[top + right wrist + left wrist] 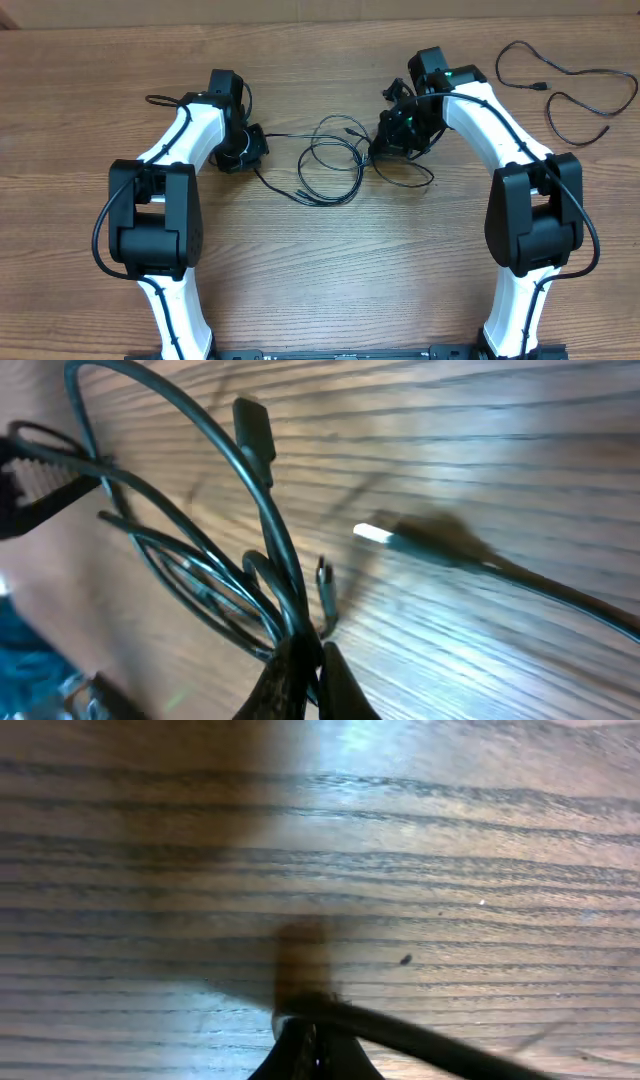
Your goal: Untangle cables
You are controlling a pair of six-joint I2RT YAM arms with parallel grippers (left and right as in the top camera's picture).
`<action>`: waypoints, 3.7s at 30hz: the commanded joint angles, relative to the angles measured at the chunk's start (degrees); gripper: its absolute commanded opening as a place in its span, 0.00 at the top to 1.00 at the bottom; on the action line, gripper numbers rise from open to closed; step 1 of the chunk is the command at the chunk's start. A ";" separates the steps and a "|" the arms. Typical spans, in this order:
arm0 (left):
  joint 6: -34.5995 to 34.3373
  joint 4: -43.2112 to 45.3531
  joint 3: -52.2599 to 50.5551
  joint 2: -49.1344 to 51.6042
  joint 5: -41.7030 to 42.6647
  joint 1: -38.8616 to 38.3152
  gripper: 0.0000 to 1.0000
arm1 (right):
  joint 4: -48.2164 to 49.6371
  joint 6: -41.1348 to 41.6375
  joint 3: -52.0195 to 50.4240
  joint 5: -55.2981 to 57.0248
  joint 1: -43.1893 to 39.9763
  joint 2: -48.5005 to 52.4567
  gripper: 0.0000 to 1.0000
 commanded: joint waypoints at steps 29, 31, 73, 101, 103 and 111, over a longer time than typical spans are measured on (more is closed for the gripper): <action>36.41 -5.75 0.24 -0.79 47.34 12.98 0.13 | 6.82 -8.44 1.07 -3.34 7.67 -2.60 0.96; 36.02 -5.70 0.35 -0.96 51.19 12.26 0.20 | 6.51 -9.64 1.07 -5.88 7.67 -2.60 0.96; -24.37 4.90 1.92 -2.84 17.31 -10.43 0.54 | 7.04 -9.16 0.57 -6.88 7.72 -2.60 0.89; -11.32 1.33 -3.15 -2.84 5.99 -9.73 0.96 | 13.99 21.62 -14.56 6.01 11.58 -2.47 0.80; -7.89 1.55 -3.15 -2.84 8.85 -8.04 0.96 | 14.64 21.59 -15.06 5.99 11.63 -2.45 0.80; 3.26 2.60 -2.86 -3.04 27.30 -4.83 0.92 | 15.41 22.08 -15.08 8.87 11.98 -2.45 0.81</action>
